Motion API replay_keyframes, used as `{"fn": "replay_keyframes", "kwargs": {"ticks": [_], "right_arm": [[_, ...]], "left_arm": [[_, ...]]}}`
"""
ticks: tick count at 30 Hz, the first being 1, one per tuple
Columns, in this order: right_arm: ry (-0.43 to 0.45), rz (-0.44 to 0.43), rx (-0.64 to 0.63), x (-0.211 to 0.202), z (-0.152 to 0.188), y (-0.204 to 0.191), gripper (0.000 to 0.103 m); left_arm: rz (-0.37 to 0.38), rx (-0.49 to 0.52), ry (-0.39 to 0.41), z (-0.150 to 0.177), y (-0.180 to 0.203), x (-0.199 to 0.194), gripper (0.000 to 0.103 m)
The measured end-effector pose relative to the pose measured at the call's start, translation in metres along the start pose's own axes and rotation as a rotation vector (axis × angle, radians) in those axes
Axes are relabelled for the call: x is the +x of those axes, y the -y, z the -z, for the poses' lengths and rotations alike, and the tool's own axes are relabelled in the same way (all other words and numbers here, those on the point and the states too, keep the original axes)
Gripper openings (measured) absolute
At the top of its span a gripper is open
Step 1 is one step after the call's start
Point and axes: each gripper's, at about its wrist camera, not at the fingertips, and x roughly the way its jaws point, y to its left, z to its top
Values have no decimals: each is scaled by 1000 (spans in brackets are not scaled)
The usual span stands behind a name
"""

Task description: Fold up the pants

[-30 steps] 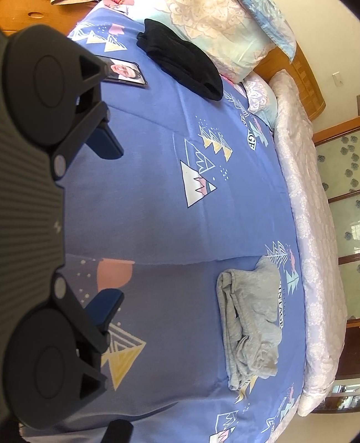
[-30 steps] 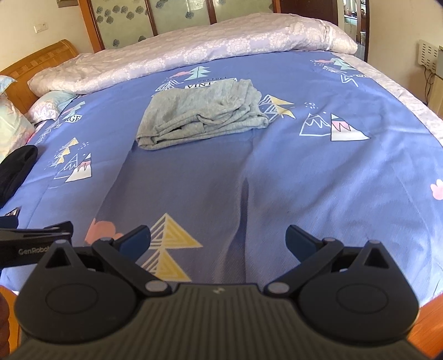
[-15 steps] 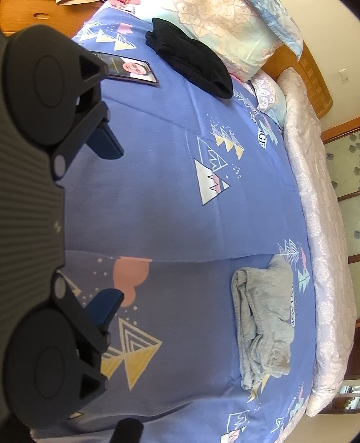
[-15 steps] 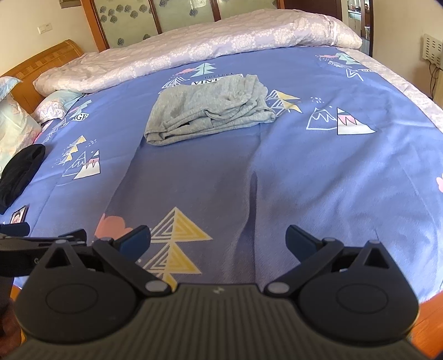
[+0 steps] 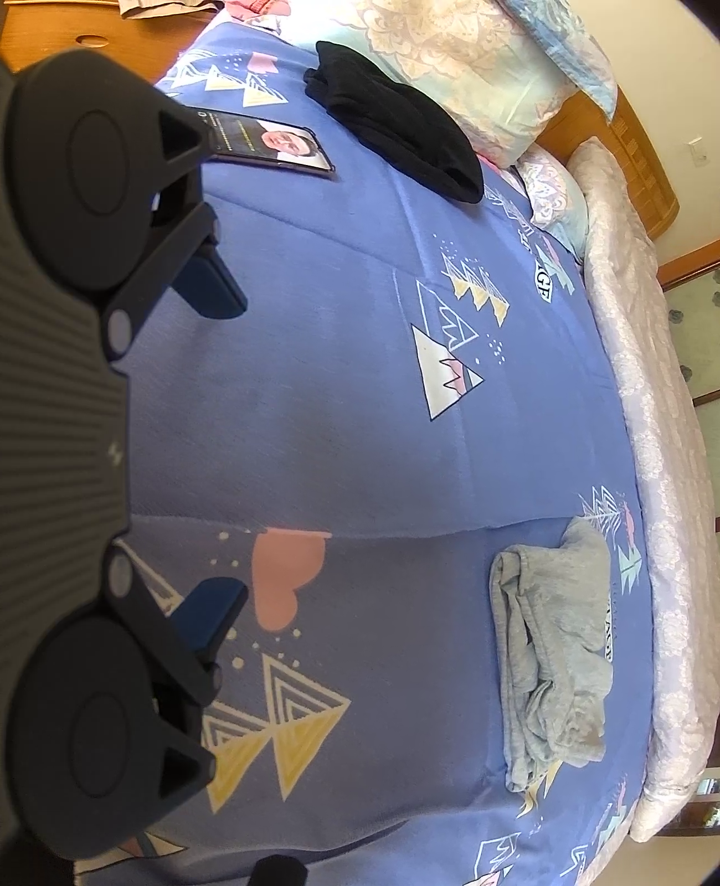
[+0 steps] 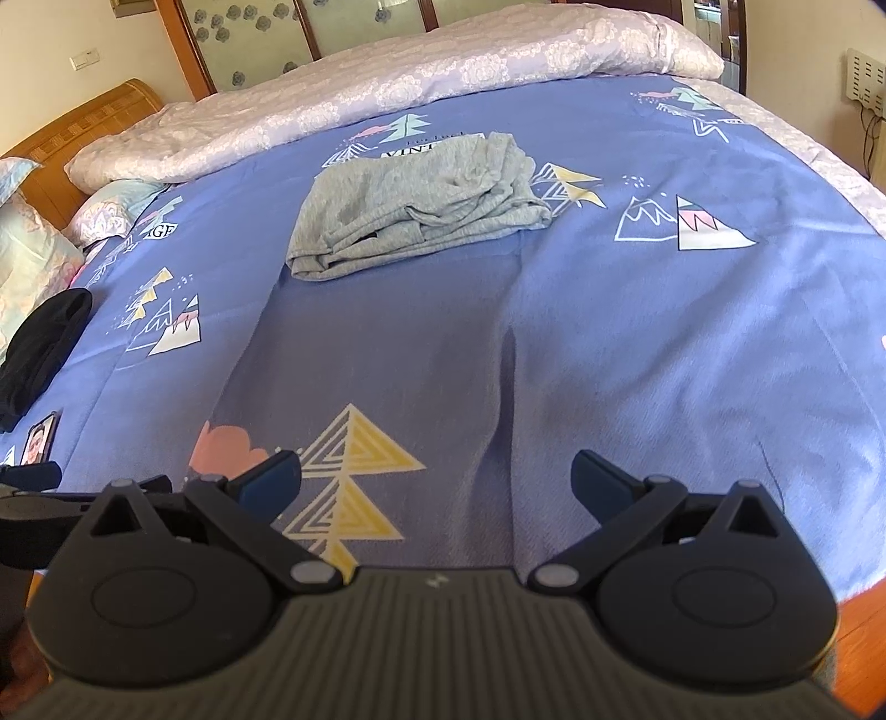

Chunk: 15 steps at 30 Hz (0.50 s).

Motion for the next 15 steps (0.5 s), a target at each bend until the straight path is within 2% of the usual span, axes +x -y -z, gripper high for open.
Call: {"fn": "replay_keyframes", "kwargs": {"ticks": [7,15], "right_arm": [[-4,-1,0,1,0,1,103],[-3,1,6,3,1,4,103]], "left_arm": [[4,11,-5,1,2,2,103],[42,34,18,2,5,0,103]]}}
